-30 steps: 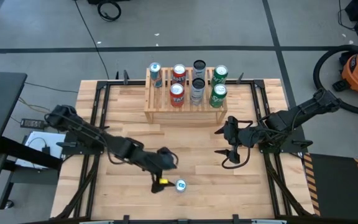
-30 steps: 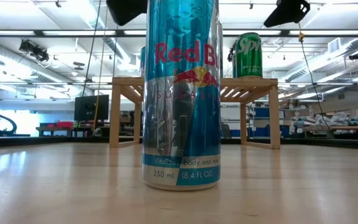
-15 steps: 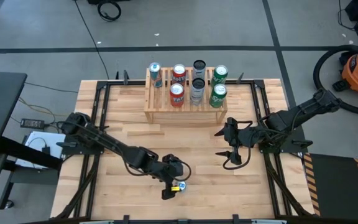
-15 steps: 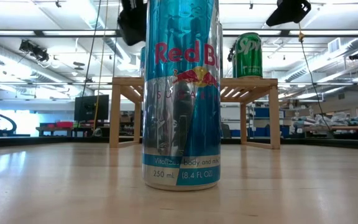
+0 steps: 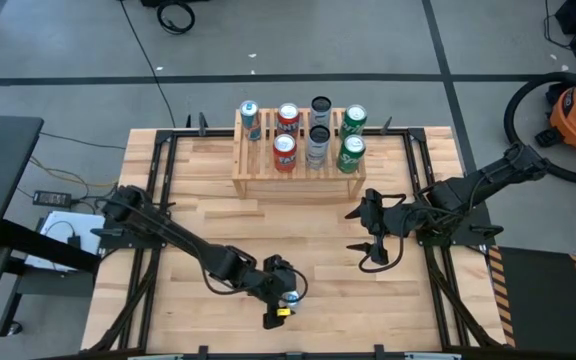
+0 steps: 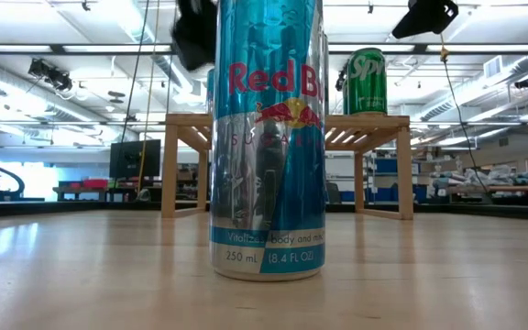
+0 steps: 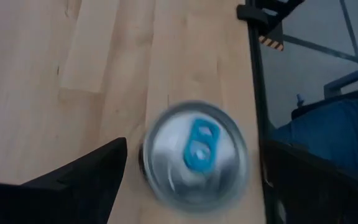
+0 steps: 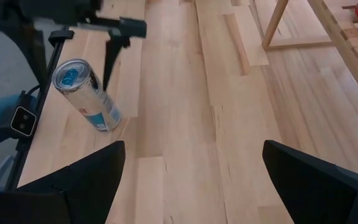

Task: Place canned beverage on shelf
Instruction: Put the blue soda can on the shelf aligned with the other blue soda can

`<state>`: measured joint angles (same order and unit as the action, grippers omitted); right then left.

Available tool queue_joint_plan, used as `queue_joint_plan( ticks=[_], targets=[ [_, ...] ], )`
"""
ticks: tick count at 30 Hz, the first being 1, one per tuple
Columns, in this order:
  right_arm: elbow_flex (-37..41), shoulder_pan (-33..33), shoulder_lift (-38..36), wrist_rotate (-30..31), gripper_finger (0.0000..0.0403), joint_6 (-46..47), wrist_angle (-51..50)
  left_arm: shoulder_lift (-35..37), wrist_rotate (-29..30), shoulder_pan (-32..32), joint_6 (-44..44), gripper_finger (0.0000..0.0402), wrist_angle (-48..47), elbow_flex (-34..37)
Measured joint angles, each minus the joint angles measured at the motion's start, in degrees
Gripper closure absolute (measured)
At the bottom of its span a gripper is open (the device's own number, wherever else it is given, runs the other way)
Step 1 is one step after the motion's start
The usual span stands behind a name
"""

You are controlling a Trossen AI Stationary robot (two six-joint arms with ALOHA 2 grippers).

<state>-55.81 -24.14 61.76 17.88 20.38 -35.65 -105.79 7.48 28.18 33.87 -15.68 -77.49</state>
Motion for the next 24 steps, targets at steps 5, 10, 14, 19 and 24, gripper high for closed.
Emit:
queue_joint_plan(
  ticks=[5, 10, 14, 19, 24],
  targets=[
    [0.0, 0.0, 0.0, 0.01, 0.0013, 0.0, 0.08, -3.21, 0.34, -0.19, 0.02, 0.0028, 2.23, 0.02],
    [0.0, 0.0, 0.0, -0.01, 0.0013, 0.0, 0.12, -4.27, 0.31, -0.39, -0.04, 0.0028, 4.65, 0.02],
    [0.0, 0.0, 0.0, -0.01, 0.0013, 0.0, 0.15, -4.27, 0.31, -0.39, -1.1, 0.0028, 4.11, 0.02],
    [0.0, 0.0, 0.0, 0.0, 0.0013, 0.0, 0.19, -4.27, 0.25, -0.61, -0.38, 0.0033, 2.33, 0.02],
    [0.0, 0.0, 0.0, 0.01, 0.0013, -0.02, 0.19, -4.27, 0.28, -0.89, 0.04, 0.0065, 1.73, 0.02]
  ],
)
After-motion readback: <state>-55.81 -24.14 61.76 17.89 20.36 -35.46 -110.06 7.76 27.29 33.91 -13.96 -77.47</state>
